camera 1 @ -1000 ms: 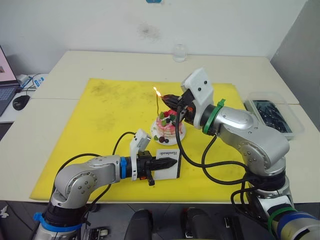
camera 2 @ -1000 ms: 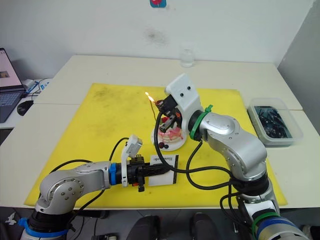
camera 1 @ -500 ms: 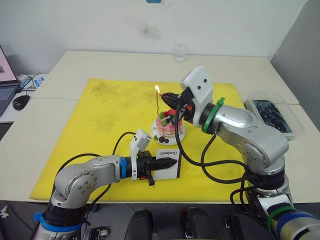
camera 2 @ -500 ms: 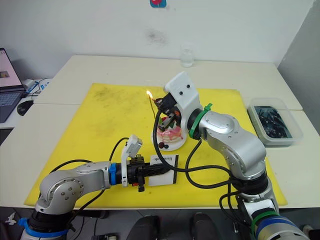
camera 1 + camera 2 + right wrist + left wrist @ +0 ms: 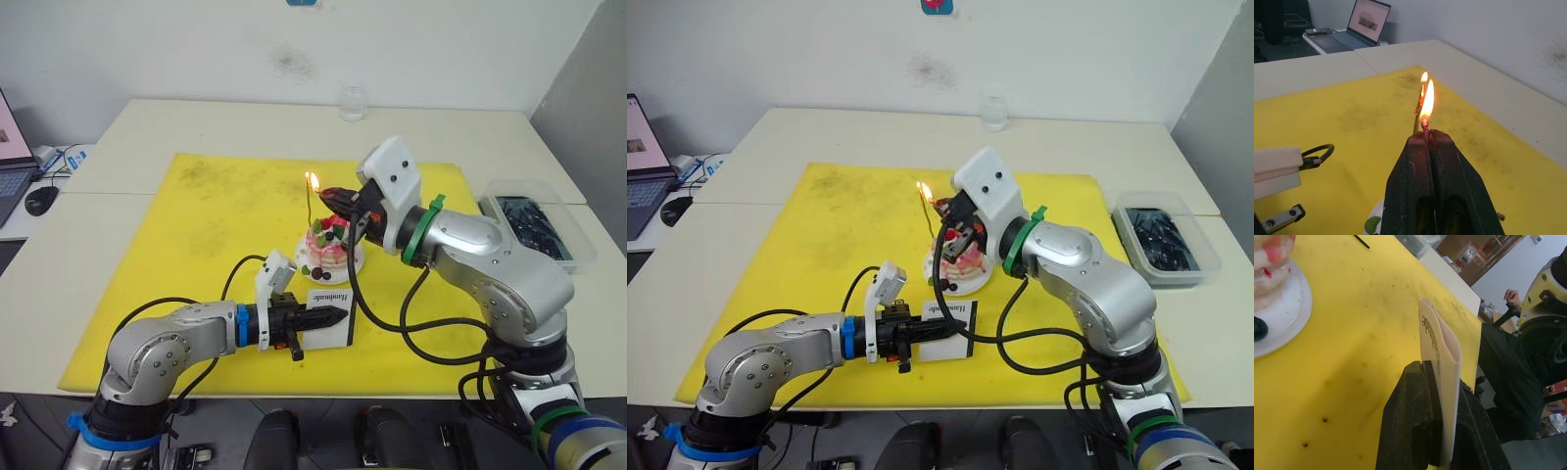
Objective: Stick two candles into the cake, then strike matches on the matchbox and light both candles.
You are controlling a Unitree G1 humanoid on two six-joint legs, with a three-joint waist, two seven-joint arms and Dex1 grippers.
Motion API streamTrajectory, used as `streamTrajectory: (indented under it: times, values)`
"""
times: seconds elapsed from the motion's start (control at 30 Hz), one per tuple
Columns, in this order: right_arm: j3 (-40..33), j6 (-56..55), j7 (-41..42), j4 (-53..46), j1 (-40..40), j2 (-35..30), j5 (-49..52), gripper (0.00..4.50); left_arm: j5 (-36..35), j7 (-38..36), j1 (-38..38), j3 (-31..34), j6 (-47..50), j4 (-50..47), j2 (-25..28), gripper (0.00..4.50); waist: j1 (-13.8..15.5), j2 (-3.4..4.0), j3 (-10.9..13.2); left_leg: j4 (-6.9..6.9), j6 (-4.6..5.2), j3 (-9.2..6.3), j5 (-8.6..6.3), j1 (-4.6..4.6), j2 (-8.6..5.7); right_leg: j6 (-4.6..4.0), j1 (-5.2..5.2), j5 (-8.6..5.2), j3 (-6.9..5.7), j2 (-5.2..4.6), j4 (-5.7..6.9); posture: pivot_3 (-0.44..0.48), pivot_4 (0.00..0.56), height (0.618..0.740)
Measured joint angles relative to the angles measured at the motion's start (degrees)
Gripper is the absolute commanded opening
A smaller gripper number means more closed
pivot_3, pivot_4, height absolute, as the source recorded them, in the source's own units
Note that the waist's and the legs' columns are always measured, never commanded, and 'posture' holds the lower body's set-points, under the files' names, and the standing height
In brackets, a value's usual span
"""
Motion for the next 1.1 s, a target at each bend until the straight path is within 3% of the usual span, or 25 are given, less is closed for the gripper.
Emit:
streamTrajectory:
  times: [0.3, 0.47, 0.57, 0.8, 1.1]
  values:
    - [-6.8, 5.7, 4.5, -9.1, 5.4, -7.4, 8.6, 0.05, -0.8, 0.2, 0.3, 0.5, 0.8, -0.1, 0.4, 0.0, 0.1, 0.0, 0.0, 0.01, 0.0, -0.02, 0.0, -0.01, -0.01, 0.0, 0.01, 0.0, -0.02, -0.01, -0.01, 0.0, 0.15, 0.74]
    - [-18.4, 9.4, 4.7, -10.8, 12.9, -16.0, 10.7, 0.05, -2.1, 0.8, 1.3, 1.4, 1.2, -0.4, 0.4, 0.0, 0.2, -0.01, 0.0, 0.03, 0.0, 0.0, 0.0, -0.07, -0.05, 0.01, 0.0, 0.0, -0.01, -0.05, -0.08, 0.0, 0.15, 0.74]
    - [-25.6, 10.4, 3.8, -9.9, 16.2, -18.1, 10.4, 0.05, -2.5, 1.4, 1.5, 1.5, 1.2, -0.5, 0.1, 0.0, 0.2, -0.01, 0.0, 0.03, 0.0, -0.04, 0.0, -0.07, -0.04, 0.01, 0.01, 0.0, -0.04, -0.02, -0.08, 0.0, 0.15, 0.74]
    - [-34.4, 3.1, -0.7, 0.6, 27.2, -20.4, 2.4, 0.05, -2.9, 2.7, 1.0, 1.0, 1.3, -0.5, -2.0, 0.0, 0.1, -0.01, 0.0, 0.06, 0.0, 0.01, 0.0, -0.06, -0.08, 0.05, 0.02, 0.02, 0.02, 0.01, -0.09, 0.0, 0.15, 0.74]
    - [-32.8, -10.7, -6.8, 19.9, 22.8, -18.9, -8.0, 0.05, -2.9, 3.8, 0.4, 0.0, 1.2, -0.5, -3.9, 0.0, 0.0, 0.02, 0.0, 0.09, 0.01, 0.04, 0.0, -0.05, -0.11, 0.07, 0.02, 0.04, 0.05, 0.24, -0.02, 0.0, 0.15, 0.74]
